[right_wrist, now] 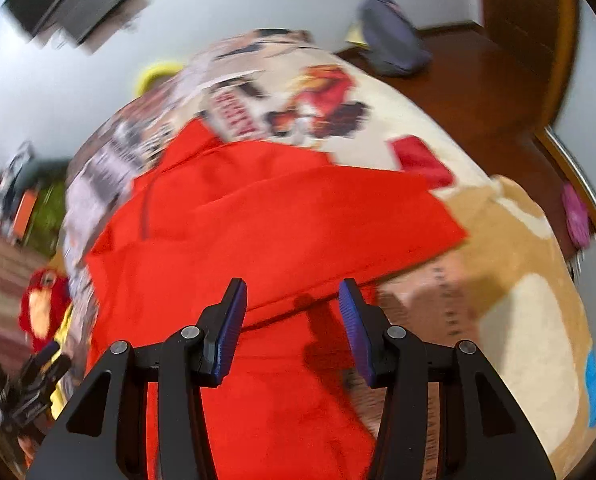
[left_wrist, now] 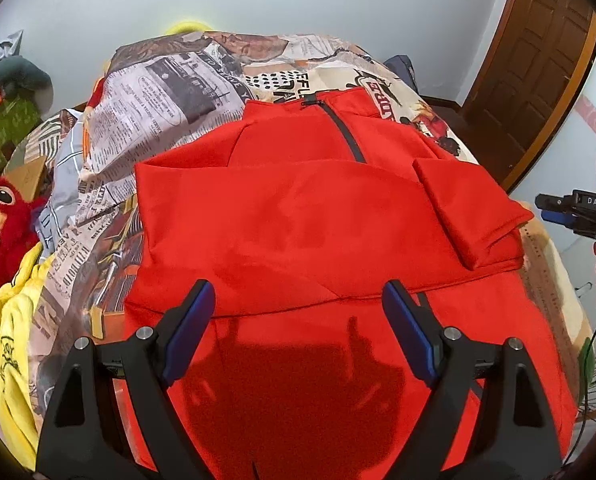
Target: Fold large clothes
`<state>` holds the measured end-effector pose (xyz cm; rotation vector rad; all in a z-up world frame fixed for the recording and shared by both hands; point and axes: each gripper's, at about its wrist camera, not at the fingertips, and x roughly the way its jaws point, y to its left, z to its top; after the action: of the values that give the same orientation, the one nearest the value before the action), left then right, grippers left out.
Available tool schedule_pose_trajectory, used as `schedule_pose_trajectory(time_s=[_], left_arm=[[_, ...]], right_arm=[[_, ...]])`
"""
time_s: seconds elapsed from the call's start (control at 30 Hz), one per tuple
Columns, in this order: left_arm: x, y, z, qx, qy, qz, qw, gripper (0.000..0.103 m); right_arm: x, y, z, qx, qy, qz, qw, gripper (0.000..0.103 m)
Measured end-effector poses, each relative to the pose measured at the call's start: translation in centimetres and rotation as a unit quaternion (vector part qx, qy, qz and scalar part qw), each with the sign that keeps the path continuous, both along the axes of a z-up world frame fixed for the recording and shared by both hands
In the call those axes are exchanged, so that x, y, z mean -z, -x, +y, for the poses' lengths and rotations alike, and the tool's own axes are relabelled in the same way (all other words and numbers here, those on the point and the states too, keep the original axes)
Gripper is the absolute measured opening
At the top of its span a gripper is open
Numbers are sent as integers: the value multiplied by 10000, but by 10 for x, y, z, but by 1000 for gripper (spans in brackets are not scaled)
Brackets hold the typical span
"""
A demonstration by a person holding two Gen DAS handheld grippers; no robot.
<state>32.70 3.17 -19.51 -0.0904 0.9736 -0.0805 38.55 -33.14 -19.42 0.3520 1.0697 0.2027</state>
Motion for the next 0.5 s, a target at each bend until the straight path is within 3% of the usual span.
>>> schedule_pose_trajectory(time_s=[0.23, 0.4, 0.47, 0.5], left_arm=[[19, -13, -2, -46, 104, 184, 9998, 85], [30, -20, -1, -59, 145, 270, 9995, 85], [32, -21, -1, -67, 162, 278, 9995, 85], [33, -21, 0, -75, 168, 282, 9994, 85]], right_arm=[[46, -23, -41, 740, -493, 480, 9949, 44], [59, -36, -45, 1015, -828, 512, 9901, 44], [62, -41, -46, 1098, -882, 484, 9888, 39], [62, -41, -47, 1144, -857, 442, 9887, 28]])
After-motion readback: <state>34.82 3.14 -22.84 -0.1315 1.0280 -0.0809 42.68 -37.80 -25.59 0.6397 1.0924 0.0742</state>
